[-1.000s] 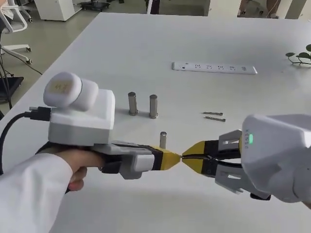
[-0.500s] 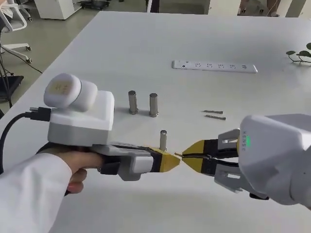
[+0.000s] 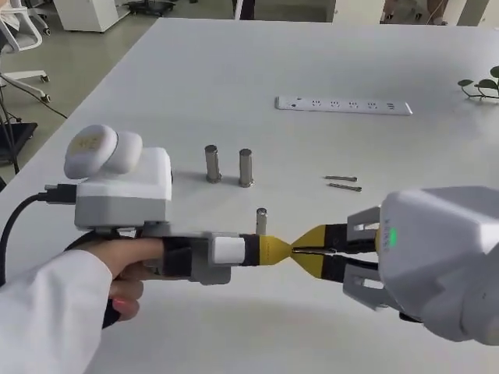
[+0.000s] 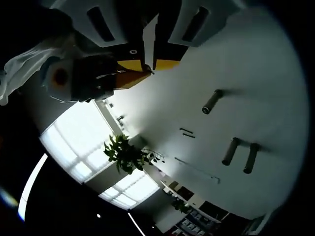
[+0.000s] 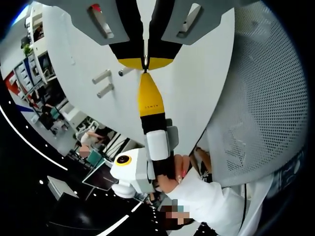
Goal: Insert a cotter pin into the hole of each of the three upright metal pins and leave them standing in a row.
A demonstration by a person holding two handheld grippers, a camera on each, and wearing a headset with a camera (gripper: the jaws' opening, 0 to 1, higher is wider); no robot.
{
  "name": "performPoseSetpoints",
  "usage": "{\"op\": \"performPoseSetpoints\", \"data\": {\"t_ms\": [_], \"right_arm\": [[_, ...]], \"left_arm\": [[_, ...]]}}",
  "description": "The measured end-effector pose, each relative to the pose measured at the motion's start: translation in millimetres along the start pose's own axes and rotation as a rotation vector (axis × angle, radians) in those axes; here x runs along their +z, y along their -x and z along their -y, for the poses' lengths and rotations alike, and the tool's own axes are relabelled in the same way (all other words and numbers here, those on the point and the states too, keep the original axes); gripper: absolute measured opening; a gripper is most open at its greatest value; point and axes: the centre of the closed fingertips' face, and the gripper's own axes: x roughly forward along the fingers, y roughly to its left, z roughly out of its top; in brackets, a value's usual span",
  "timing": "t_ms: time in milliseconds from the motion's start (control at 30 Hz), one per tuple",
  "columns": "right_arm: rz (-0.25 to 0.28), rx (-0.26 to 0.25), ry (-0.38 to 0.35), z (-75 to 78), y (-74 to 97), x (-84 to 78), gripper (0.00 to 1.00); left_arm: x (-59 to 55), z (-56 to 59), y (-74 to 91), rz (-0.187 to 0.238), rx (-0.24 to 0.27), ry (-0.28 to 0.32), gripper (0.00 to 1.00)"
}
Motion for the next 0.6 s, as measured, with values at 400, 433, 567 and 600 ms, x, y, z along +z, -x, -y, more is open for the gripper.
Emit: {"op": "performPoseSetpoints", "data": {"t_ms": [400,433,567,600], "right_arm": [[-0.01,-0.009,0.044,-1.8,1.2,1.0,0.0],[-0.007,-0.011,0.047,-1.5,0.8,2.2,0.0],[-0.009,-0.017,0.065,-2.1,2.1,1.7,0.0],[-0.01,-0.016,0.066,-2.5,2.3,1.7,0.0]], "left_arm": [[-0.7,0.3,-3.4,-0.016,-0.005,0.072,0.02],[-1.4,0.3,-3.8,-0.021,-0.007,0.083,0.02],[-3.7,-0.1,-4.8,-0.038,-0.009,0.138,0.01],[-3.9,-0.3,-4.9,-0.039,-0.01,0.149,0.01]]}}
